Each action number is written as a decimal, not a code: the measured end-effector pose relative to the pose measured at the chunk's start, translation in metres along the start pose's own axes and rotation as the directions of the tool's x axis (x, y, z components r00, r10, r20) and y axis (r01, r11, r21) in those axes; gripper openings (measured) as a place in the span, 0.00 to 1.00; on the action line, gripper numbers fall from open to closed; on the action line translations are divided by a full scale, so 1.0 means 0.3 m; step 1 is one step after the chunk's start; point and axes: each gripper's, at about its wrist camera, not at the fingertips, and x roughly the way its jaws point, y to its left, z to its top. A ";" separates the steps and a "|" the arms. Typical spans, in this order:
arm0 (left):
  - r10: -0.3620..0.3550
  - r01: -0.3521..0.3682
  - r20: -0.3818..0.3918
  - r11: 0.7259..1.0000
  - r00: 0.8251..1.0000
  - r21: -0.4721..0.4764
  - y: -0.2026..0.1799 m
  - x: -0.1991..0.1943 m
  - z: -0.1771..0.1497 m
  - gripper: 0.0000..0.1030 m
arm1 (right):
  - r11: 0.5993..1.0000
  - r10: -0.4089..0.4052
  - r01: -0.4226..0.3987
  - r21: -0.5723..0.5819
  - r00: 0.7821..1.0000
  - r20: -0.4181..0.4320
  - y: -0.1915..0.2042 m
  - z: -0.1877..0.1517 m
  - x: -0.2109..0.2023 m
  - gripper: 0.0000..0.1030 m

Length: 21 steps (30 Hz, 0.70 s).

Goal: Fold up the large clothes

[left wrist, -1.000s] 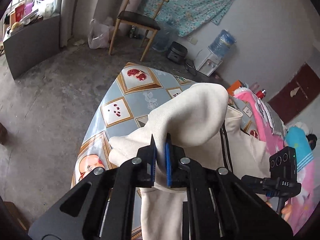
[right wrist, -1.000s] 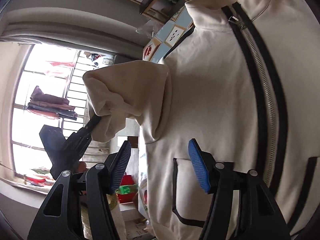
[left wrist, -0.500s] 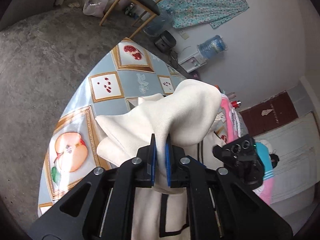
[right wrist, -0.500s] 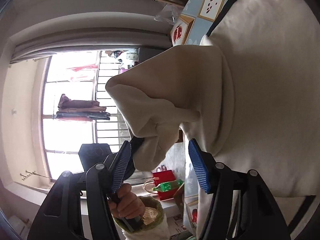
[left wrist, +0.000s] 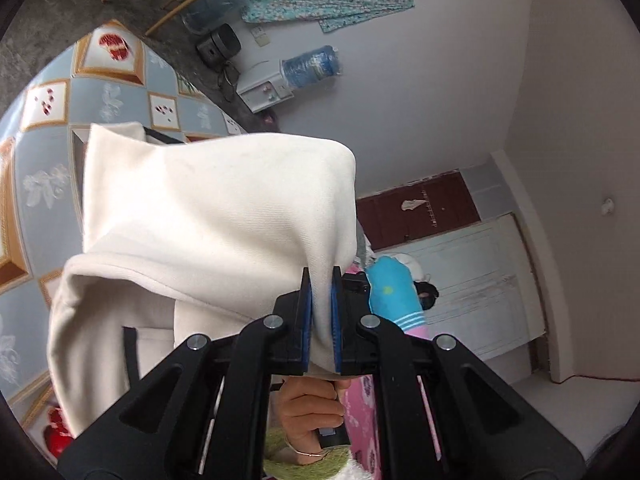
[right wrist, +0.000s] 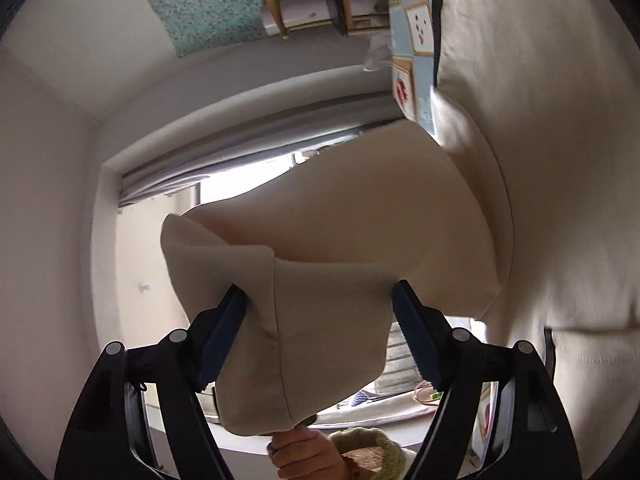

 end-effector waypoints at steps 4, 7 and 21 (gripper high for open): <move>0.029 -0.029 -0.099 1.000 0.995 0.003 -0.005 0.172 -0.121 0.11 | 0.993 0.064 -0.056 -0.102 0.995 0.076 0.128 -0.047 -0.235 0.72; 0.091 -0.085 -0.199 0.996 0.976 0.038 0.018 0.303 -0.229 0.17 | 0.986 0.039 -0.010 -0.168 0.985 0.167 0.198 -0.072 -0.438 0.72; 0.701 -0.643 0.031 0.634 0.712 0.429 0.076 0.218 -0.338 0.26 | 0.620 -0.682 0.776 -0.116 0.605 0.411 0.100 -0.164 -0.722 0.67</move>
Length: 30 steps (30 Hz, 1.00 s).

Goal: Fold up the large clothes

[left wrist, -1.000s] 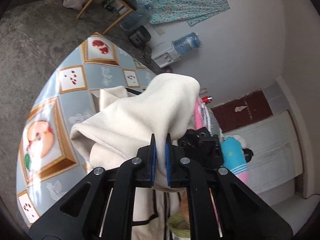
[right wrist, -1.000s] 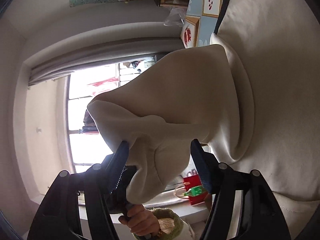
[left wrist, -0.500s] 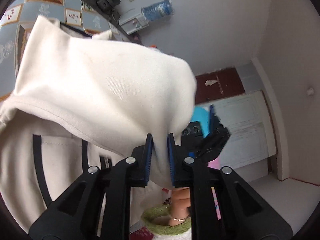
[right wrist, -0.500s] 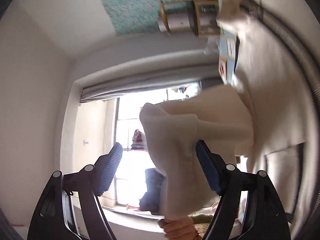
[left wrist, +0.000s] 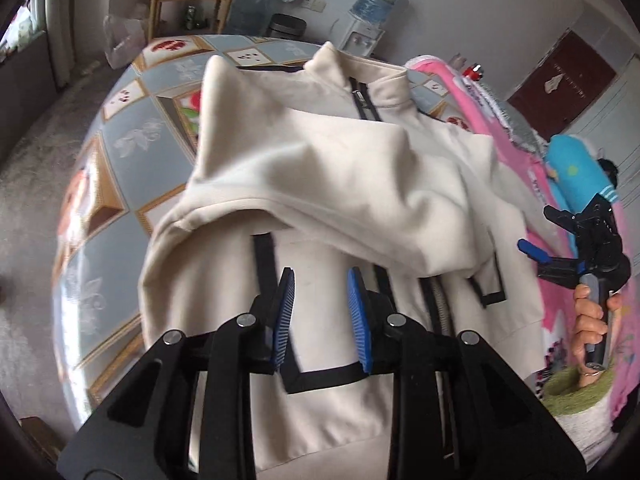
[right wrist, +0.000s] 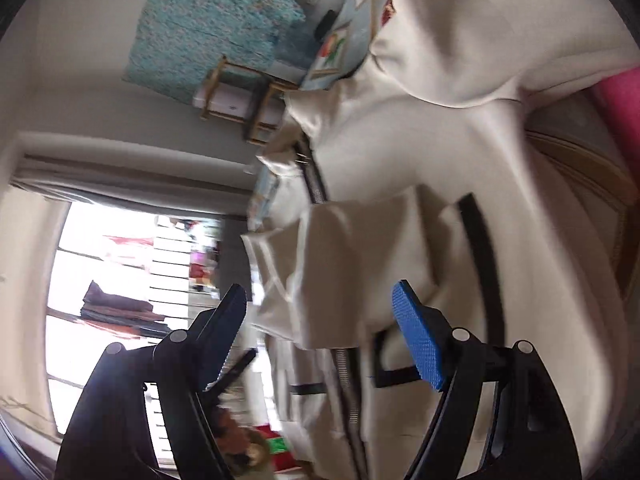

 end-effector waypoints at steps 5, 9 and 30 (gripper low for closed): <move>0.215 -0.215 0.009 0.973 0.977 0.085 0.087 0.034 -0.073 0.28 | 0.988 -0.141 0.140 -0.072 0.990 -0.006 -0.022 0.057 0.064 0.45; 0.291 -0.292 0.027 0.947 0.956 0.132 0.114 0.049 -0.132 0.28 | 0.976 -0.188 0.187 -0.115 0.982 0.005 0.019 0.113 0.075 0.40; 0.333 -0.340 0.081 0.934 0.940 0.111 0.149 0.076 -0.149 0.33 | 0.876 -0.299 0.384 -0.292 0.907 0.296 0.292 0.298 -0.154 0.05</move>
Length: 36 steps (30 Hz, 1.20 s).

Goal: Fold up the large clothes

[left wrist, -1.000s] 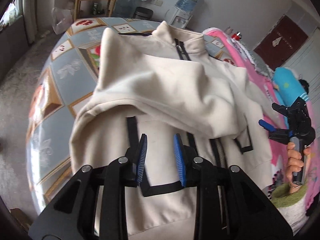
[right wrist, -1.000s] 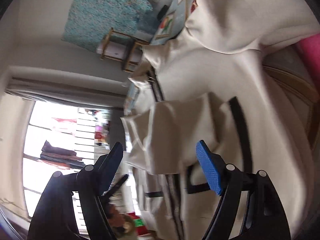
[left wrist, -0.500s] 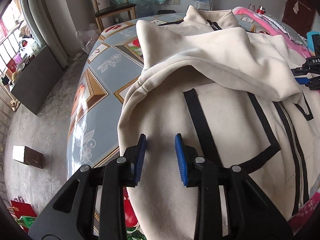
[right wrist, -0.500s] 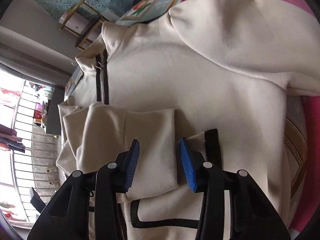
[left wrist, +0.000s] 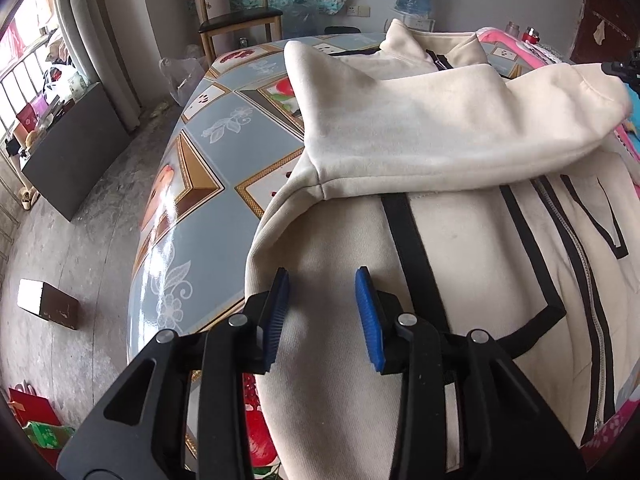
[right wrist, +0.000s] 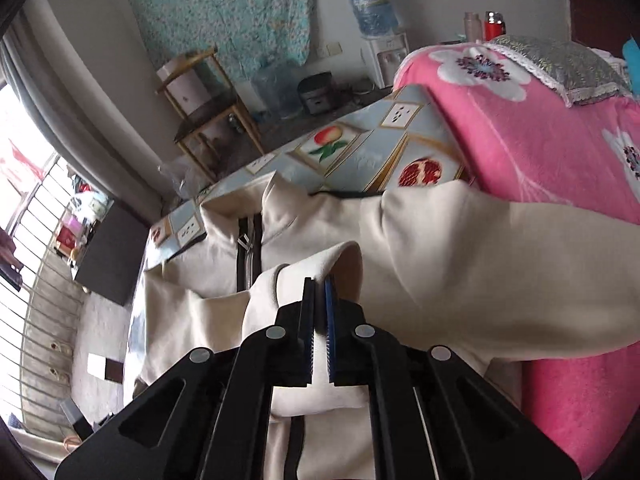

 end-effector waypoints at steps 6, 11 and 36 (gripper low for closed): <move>0.008 -0.008 -0.001 1.000 1.000 0.013 -0.005 -0.002 -0.001 0.33 | 0.992 -0.103 0.114 0.049 0.977 -0.188 -0.164 -0.094 0.224 0.05; -0.029 0.029 0.007 0.999 1.000 0.014 0.011 -0.042 0.000 0.33 | 0.992 0.006 0.021 0.126 0.976 -0.216 -0.216 -0.133 0.231 0.24; -0.168 0.173 0.039 0.954 0.985 -0.244 0.231 0.008 0.394 0.40 | 0.989 -0.007 0.008 -0.148 1.000 0.004 0.059 0.049 0.057 0.07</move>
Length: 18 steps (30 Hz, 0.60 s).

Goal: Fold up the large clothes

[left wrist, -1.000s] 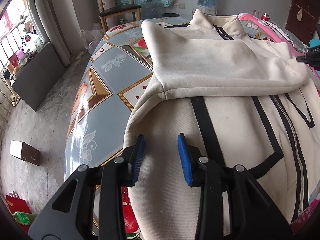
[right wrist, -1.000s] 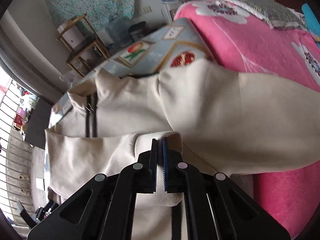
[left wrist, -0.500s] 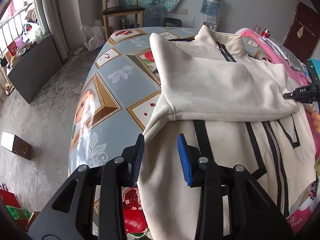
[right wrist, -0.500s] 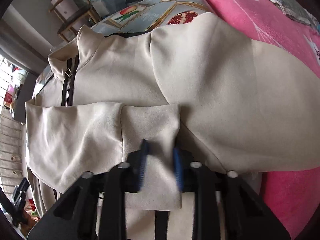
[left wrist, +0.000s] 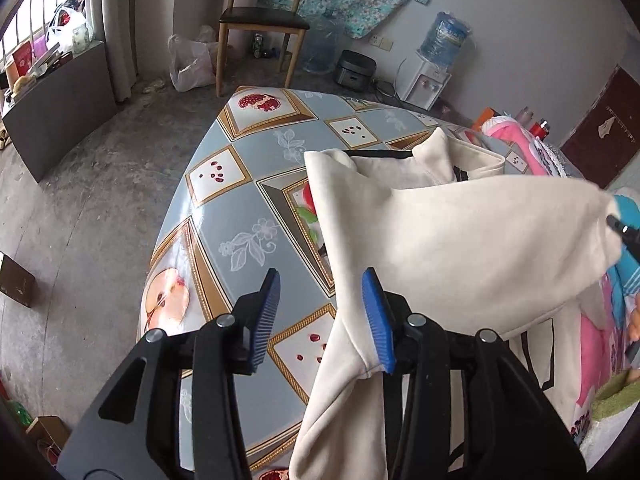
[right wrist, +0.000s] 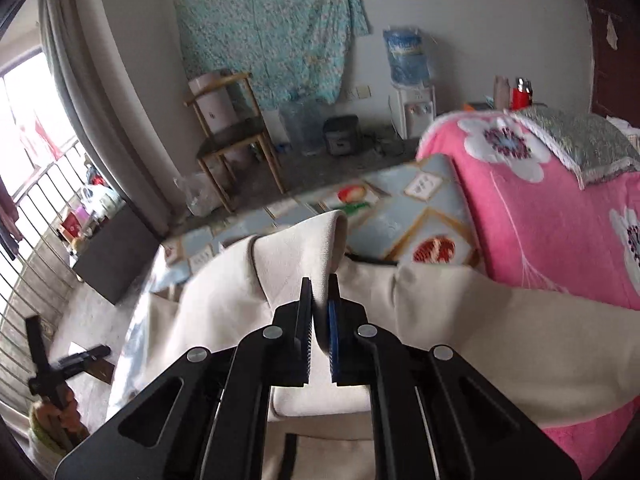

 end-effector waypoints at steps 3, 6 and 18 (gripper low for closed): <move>-0.005 0.005 -0.054 1.000 0.999 0.000 -0.001 0.085 0.023 0.41 | 0.994 -0.008 0.028 0.110 0.984 -0.176 -0.140 -0.103 0.199 0.07; -0.004 0.003 -0.102 1.000 0.995 -0.015 0.000 0.161 0.048 0.41 | 0.984 0.032 0.000 0.179 0.984 -0.173 -0.193 -0.135 0.238 0.07; -0.007 0.016 -0.064 0.990 0.998 0.141 -0.097 0.115 -0.041 0.41 | 0.994 -0.083 0.081 -0.071 0.996 -0.030 -0.079 -0.091 0.107 0.24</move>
